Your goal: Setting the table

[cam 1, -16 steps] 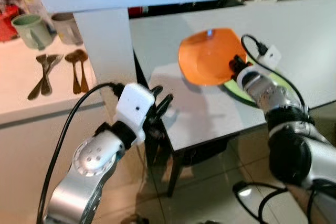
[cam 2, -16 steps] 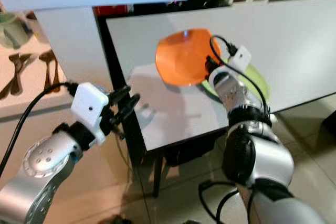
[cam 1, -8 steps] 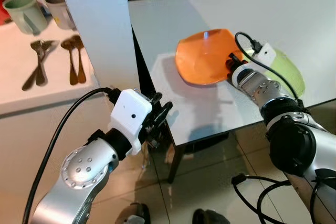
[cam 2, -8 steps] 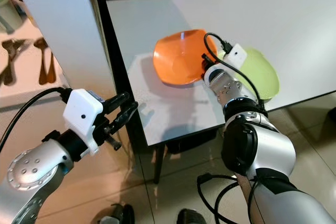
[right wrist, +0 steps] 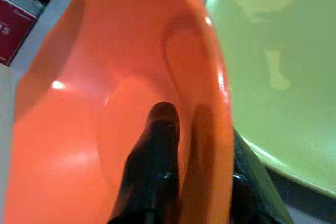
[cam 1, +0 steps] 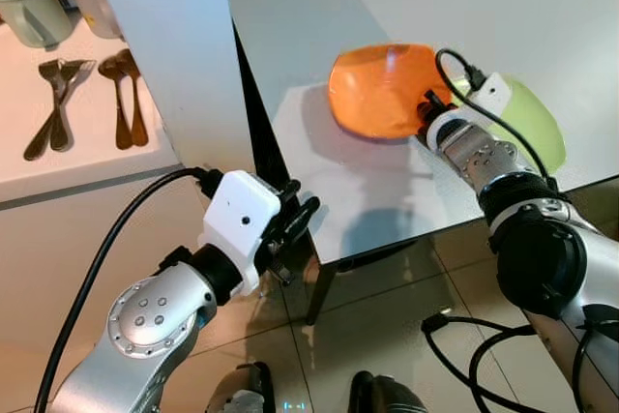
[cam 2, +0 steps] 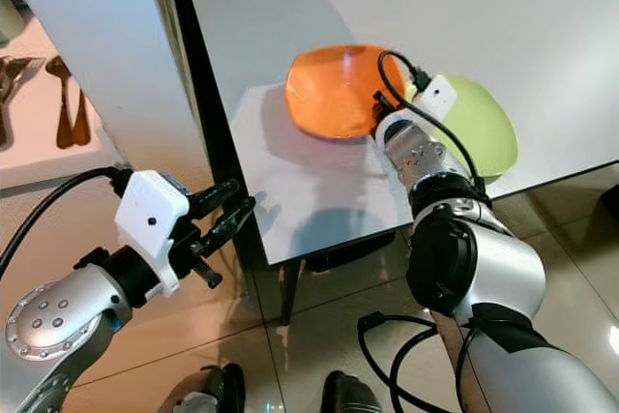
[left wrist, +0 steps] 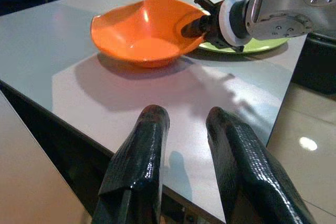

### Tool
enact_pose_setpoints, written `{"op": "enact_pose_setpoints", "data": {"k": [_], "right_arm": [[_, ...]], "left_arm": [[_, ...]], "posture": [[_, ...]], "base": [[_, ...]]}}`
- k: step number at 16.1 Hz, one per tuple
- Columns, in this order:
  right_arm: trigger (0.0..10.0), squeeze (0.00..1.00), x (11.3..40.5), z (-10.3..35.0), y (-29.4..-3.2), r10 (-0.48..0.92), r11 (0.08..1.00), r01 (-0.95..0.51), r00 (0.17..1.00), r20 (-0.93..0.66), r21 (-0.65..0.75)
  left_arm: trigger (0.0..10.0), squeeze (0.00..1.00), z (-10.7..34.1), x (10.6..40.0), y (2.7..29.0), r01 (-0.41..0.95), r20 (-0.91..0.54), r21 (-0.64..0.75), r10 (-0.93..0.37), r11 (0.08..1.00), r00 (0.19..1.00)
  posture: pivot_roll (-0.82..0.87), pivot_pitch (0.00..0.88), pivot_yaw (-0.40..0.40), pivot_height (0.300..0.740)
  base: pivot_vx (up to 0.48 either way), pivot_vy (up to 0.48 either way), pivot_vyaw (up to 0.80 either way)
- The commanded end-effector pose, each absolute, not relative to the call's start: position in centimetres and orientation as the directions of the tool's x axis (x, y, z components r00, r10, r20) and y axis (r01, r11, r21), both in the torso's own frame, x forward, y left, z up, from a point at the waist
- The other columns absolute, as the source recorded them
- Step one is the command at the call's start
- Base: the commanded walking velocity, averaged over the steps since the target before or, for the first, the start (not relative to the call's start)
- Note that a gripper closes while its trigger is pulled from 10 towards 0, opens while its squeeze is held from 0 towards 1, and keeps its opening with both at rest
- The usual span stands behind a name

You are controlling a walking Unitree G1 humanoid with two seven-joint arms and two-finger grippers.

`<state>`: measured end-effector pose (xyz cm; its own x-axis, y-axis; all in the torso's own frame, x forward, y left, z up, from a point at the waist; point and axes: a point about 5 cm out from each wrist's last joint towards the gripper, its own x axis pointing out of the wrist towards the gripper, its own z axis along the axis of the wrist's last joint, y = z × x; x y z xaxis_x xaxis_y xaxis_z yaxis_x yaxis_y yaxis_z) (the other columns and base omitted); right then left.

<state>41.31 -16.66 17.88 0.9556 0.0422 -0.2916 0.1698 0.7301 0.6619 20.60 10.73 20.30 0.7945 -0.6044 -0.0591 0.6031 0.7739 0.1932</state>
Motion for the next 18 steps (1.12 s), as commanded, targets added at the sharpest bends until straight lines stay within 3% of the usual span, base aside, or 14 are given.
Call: {"op": "enact_pose_setpoints", "data": {"k": [1,13,14,18], "right_arm": [[10.0,1.00,41.4,18.0,-16.4,0.052,0.722,0.168,0.954,-0.294,0.671],[10.0,0.98,41.5,18.3,-15.3,0.120,0.682,0.101,0.962,-0.246,0.725],[10.0,0.00,41.5,18.4,-15.1,0.131,0.677,0.087,0.963,-0.237,0.731],[10.0,0.00,41.6,18.8,-14.6,0.169,0.691,0.024,0.966,-0.194,0.723]], "left_arm": [[10.0,0.00,20.7,20.4,10.7,0.608,-0.053,0.199,-0.611,0.769,0.790],[10.0,0.00,20.9,21.2,10.6,0.603,-0.039,0.202,-0.609,0.771,0.792],[10.0,0.00,20.9,21.3,10.5,0.603,-0.035,0.202,-0.609,0.772,0.792],[10.0,0.00,20.9,22.2,10.1,0.594,-0.013,0.196,-0.604,0.780,0.797]], "posture": [[0.14,0.228,-0.038,0.740],[0.14,0.188,-0.034,0.740],[0.14,0.179,-0.034,0.740],[0.10,0.129,-0.028,0.740]], "base": [[0.000,0.000,0.00],[0.000,0.000,0.00],[0.000,0.000,0.00],[0.000,0.000,0.00]]}}
